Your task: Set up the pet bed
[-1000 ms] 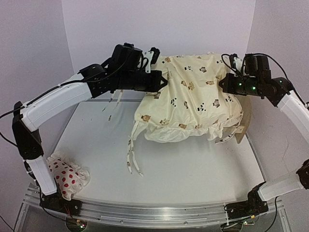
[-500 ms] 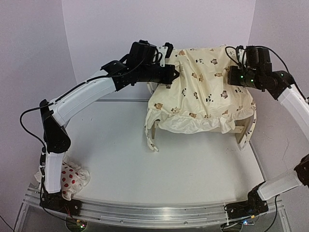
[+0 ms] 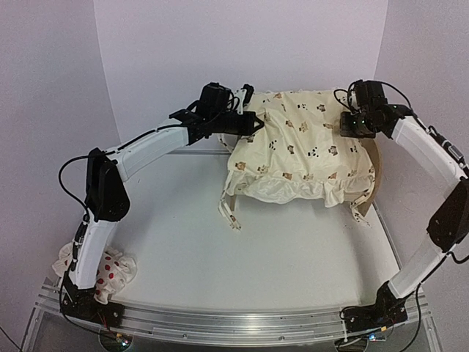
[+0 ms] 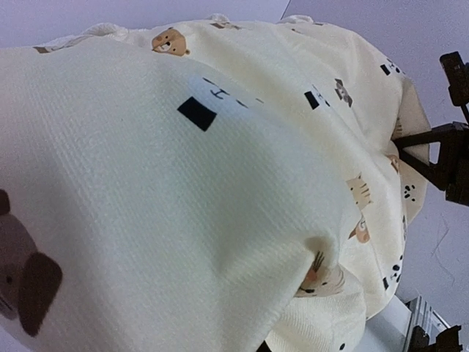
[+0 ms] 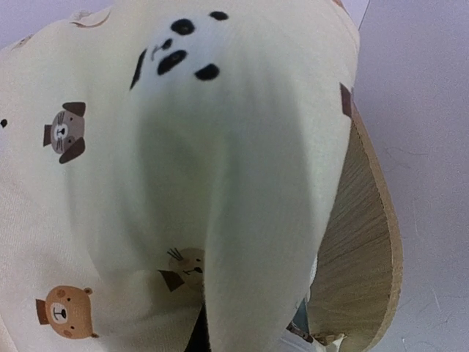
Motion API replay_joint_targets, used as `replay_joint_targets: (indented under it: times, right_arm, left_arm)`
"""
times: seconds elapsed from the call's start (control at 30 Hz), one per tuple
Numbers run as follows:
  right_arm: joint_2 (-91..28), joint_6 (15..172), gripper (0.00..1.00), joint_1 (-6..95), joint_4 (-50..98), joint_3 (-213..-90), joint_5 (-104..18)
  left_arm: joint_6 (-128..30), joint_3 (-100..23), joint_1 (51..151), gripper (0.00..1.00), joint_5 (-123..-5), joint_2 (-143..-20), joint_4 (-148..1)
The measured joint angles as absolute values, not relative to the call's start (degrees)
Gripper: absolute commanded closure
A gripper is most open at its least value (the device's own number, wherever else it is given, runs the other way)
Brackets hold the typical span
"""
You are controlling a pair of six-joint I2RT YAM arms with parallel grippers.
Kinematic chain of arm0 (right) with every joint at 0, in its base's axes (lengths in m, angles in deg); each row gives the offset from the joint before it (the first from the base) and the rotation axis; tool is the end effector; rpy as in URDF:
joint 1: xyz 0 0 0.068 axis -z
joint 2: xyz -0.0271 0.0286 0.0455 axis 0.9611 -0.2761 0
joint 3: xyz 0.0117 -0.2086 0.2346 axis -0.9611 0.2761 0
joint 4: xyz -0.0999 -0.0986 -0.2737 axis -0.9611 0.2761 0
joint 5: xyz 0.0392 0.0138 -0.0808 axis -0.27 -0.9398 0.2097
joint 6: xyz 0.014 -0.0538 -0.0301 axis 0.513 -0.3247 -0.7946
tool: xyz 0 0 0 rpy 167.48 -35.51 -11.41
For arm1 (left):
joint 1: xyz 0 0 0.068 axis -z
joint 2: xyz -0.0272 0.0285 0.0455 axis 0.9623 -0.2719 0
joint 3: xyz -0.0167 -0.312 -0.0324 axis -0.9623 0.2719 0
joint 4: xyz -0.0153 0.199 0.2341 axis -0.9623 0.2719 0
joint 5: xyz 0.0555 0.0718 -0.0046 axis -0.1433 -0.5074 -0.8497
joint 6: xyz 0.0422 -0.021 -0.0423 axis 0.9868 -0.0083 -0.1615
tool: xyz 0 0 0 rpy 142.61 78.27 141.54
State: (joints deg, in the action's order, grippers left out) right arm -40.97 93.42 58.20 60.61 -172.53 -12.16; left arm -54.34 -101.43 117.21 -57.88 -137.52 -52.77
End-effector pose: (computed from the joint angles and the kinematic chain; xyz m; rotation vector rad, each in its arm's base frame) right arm 0.4020 0.0935 0.4487 0.0782 2.0693 -0.1930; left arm 0.4521 -0.4377 0.3903 0.6200 1.8340 -0.9423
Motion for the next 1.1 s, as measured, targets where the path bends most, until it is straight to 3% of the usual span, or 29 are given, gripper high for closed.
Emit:
replay_joint_targets:
  times: [0.33,0.6,0.67,0.77,0.9,1.0,1.1]
  right_arm:
    - [-51.29,96.18,1.0,65.86,59.91,-175.55,-19.42]
    - [-59.25,97.31,1.0,67.86,58.89,-178.75,-21.07]
    - [-61.05,97.32,1.0,67.97,58.61,-180.34,-21.01]
    - [-63.45,97.5,1.0,68.24,57.92,-181.87,-20.41]
    - [-66.6,97.6,1.0,68.76,57.59,-183.96,-19.03]
    - [-68.63,97.47,0.88,68.95,57.44,-185.96,-18.48]
    - [-69.71,97.02,0.84,68.98,57.64,-187.69,-17.88]
  left_arm:
    - [-57.52,-102.32,113.24,0.99,-51.42,-145.76,-61.31]
    - [-59.67,-102.89,111.88,0.91,-50.7,-152.17,-69.89]
    - [-60.56,-102.82,111.52,0.84,-50.89,-153.14,-71.2]
    - [-61.17,-102.36,111.09,0.64,-51.47,-153.49,-72.72]
    - [-61.78,-102.06,110.87,0.28,-52.49,-153.38,-74.83]
    - [-61.7,-99.81,110.74,0.11,-53.08,-152.22,-75.39]
    - [-61.44,-96.48,110.65,0.03,-54.1,-150.09,-75.01]
